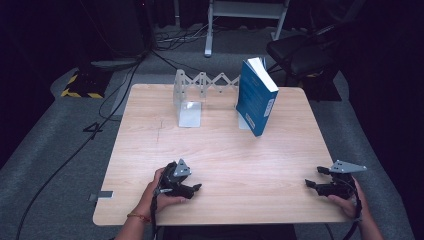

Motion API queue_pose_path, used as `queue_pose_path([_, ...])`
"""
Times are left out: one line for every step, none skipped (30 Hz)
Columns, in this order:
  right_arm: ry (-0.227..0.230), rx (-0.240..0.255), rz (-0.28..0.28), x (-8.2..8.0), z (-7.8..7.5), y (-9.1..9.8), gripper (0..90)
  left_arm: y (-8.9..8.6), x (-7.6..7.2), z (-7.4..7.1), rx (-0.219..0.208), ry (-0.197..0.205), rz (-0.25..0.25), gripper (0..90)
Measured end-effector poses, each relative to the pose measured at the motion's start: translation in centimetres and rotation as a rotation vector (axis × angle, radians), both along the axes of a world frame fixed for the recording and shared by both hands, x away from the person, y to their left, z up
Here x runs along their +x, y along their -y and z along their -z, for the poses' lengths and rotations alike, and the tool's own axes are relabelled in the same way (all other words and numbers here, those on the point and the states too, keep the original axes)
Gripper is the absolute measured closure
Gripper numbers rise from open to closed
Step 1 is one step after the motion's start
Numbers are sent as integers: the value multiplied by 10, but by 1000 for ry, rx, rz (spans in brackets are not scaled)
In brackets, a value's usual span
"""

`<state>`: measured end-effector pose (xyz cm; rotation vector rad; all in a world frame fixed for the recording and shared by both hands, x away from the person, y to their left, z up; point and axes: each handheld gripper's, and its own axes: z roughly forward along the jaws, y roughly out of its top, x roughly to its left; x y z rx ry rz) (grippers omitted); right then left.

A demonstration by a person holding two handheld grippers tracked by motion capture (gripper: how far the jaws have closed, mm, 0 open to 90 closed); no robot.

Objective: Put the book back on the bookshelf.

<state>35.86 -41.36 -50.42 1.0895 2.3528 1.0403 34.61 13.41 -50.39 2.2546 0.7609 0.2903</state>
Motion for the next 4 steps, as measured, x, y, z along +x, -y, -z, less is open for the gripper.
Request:
queue_pose_path([0, 0, 0, 0, 0, 0, 199, 0, 0, 0, 0, 0, 0, 244])
queue_pose_path([0, 0, 0, 0, 0, 0, 199, 0, 0, 0, -1, -2, 1, 244])
queue_pose_path([0, 0, 0, 0, 0, 0, 199, 0, 0, 0, -1, -1, 0, 244])
queue_pose_path([1, 0, 0, 0, 0, 0, 199, 0, 0, 0, 0, -3, -2, 244])
